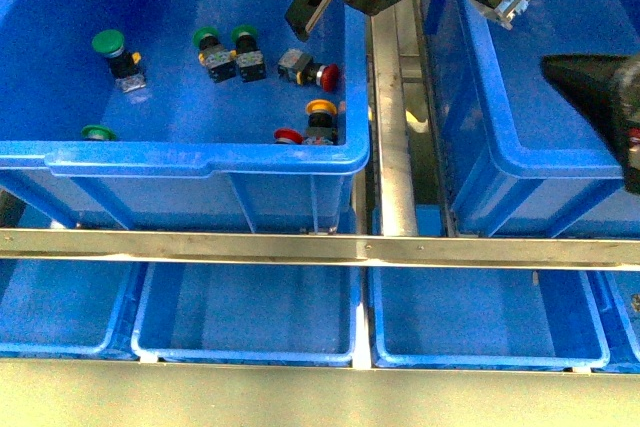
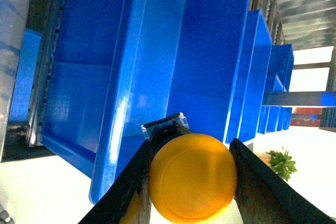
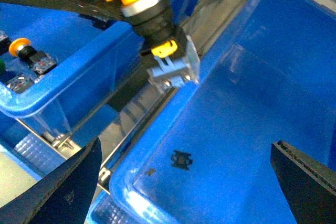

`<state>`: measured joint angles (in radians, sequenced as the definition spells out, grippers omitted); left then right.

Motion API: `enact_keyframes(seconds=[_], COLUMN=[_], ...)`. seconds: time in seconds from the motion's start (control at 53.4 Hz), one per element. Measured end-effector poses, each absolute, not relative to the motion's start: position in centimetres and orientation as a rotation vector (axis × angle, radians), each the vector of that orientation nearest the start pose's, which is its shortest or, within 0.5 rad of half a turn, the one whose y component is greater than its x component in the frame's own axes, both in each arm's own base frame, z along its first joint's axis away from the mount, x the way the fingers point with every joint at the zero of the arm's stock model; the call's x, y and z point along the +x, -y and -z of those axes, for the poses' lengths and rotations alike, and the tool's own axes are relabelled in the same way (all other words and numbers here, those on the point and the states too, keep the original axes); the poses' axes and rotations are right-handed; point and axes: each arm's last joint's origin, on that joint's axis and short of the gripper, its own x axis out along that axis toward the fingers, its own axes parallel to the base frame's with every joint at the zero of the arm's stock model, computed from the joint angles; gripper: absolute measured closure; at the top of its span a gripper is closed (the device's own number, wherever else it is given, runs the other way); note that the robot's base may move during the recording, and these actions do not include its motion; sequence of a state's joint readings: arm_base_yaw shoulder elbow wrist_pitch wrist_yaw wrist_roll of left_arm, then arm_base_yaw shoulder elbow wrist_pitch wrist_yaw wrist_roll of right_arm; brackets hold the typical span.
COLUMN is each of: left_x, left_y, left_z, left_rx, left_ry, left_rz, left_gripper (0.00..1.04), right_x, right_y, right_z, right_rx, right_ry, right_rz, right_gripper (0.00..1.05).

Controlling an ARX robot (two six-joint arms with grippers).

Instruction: Pick red and yellow buttons and place in box

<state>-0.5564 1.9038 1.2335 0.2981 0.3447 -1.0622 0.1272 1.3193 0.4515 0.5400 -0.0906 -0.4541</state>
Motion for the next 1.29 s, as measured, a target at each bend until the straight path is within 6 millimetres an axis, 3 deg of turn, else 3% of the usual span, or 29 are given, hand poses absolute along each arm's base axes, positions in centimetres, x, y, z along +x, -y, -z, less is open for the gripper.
enact_keyframes(seconds=[0.206, 0.524, 0.824, 1.105, 1.236, 1.292], left_x=[36.0, 36.0, 36.2, 36.3, 36.4, 36.4], left_y=[23.5, 23.5, 23.3, 23.2, 23.1, 23.1], left_z=[-21.7, -21.7, -21.7, -21.8, -21.9, -21.9], left_rx=[-0.932, -0.932, -0.935, -0.941, -0.951, -0.952], left_ry=[-0.807, -0.810, -0.800, -0.789, -0.784, -0.782], left_rz=[0.612, 0.612, 0.601, 0.605, 0.615, 0.617], left_gripper=[0.70, 0.70, 0.70, 0.70, 0.70, 0.70], right_x=[27.6, 30.7, 32.2, 32.7, 32.8, 32.8], right_y=[-5.6, -6.4, -6.5, -6.3, -6.3, -6.3], right_z=[-17.7, -16.6, -15.9, -16.3, -16.4, -16.4], right_rx=[-0.519, -0.576, -0.589, -0.579, -0.568, -0.567], right_ry=[-0.218, -0.196, -0.206, -0.180, -0.160, -0.157], right_rz=[-0.277, -0.230, -0.176, -0.131, -0.134, -0.131], right_gripper=[0.07, 0.07, 0.07, 0.45, 0.72, 0.75])
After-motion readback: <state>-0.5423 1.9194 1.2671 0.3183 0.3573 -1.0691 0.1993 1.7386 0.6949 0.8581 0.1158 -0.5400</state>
